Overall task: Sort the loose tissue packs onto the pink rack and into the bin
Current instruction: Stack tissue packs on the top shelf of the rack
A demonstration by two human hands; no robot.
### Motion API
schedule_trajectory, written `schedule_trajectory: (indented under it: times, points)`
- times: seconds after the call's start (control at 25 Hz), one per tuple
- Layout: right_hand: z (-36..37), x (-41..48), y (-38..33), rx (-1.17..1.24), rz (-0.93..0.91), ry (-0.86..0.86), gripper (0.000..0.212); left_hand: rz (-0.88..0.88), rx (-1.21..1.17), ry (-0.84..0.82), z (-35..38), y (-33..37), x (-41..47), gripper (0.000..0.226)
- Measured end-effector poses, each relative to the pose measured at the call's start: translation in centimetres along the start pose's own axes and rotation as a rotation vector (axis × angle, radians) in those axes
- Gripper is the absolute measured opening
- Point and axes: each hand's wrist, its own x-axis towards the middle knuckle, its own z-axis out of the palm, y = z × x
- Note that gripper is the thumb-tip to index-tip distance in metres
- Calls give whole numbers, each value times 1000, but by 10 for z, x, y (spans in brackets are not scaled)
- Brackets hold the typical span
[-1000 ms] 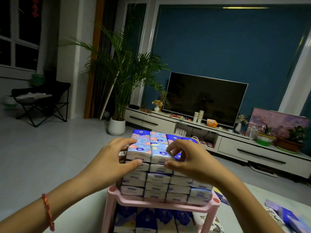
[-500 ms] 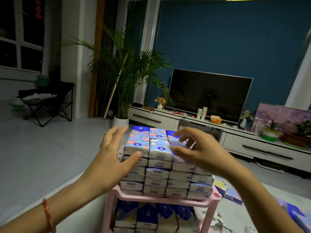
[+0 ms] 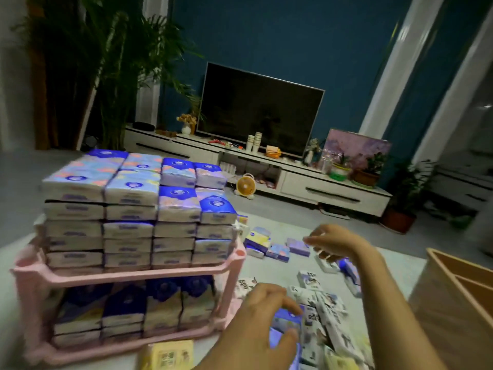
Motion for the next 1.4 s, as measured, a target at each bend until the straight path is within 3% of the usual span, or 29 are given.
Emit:
schedule_trajectory:
  times: [0.12, 0.32, 0.44, 0.64, 0.8, 0.96, 1.04, 1.12, 1.16, 1.28, 1.4]
  points:
    - [31, 28, 49, -92, 113, -115, 41, -95, -27, -5, 42, -14, 38, 30]
    - [91, 98, 79, -6, -148, 127, 70, -175, 129, 152, 66, -57, 106, 29]
    - [103, 160, 86, -150, -169, 172, 91, -281, 186, 231, 77, -85, 150, 30]
    - [104, 228, 93, -432, -86, -25, 92, -382, 162, 256, 92, -118, 183, 27]
    - [103, 201, 94, -375, -121, -67, 84, -412, 284, 121, 93, -129, 190, 35]
    - [114, 143, 100, -405, -172, -51, 64, -547, 567, -279, 105, -131, 199, 49]
    - [114, 119, 100, -433, -182, -113, 72, -585, 653, -487, 113, -134, 195, 49]
    - [102, 106, 102, -365, -170, -204, 92, -608, 675, -631, 119, -133, 185, 64]
    - [95, 102, 104, -307, -159, -228, 97, -608, 694, -654, 119, -133, 182, 72]
    - [86, 98, 113, -207, -154, -207, 88, -618, 746, -468, 111, -126, 176, 82]
    - [96, 104, 118, -207, -139, -66, 61, -563, 834, -466, 109, -113, 173, 67]
